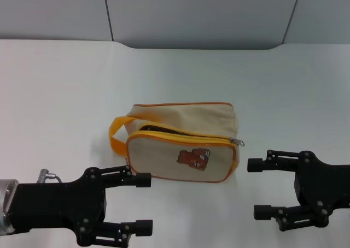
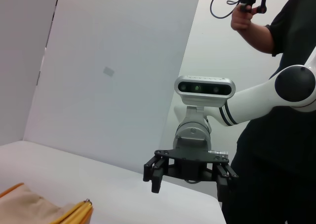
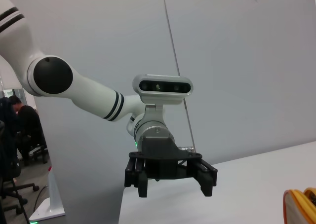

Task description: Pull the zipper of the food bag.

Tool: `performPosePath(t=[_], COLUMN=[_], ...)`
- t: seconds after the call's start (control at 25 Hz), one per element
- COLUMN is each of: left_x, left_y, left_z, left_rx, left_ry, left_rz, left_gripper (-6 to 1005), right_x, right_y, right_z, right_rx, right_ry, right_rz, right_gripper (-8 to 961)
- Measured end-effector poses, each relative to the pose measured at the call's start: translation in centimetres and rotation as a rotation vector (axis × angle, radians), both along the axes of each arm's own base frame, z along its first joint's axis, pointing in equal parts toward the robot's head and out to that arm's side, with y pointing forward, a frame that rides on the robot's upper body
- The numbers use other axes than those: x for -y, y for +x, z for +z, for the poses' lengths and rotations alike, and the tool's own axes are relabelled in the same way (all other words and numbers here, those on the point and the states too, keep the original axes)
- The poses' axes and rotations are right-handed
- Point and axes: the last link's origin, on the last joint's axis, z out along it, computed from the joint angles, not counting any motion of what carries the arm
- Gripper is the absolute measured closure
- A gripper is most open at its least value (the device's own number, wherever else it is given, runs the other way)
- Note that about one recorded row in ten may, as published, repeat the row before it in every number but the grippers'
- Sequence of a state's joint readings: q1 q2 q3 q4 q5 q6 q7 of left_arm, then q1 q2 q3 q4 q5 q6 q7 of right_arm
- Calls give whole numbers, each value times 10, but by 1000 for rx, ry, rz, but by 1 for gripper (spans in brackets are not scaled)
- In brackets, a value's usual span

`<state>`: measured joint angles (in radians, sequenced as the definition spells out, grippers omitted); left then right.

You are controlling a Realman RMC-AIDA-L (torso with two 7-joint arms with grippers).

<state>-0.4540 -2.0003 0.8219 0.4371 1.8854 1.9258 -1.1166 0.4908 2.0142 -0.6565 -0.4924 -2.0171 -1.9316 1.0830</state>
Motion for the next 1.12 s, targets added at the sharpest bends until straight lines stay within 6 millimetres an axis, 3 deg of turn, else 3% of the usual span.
performPosePath(t=[1.12], left_x=[1], left_y=[-1], left_z=[-1], left_rx=[1], left_ry=[9], left_rz=[-4], left_gripper=[165], right_x=[1], right_y=[-1], right_z=[0], right_rx=[-12], right_ry=[-3], right_rz=[10], right_gripper=[134])
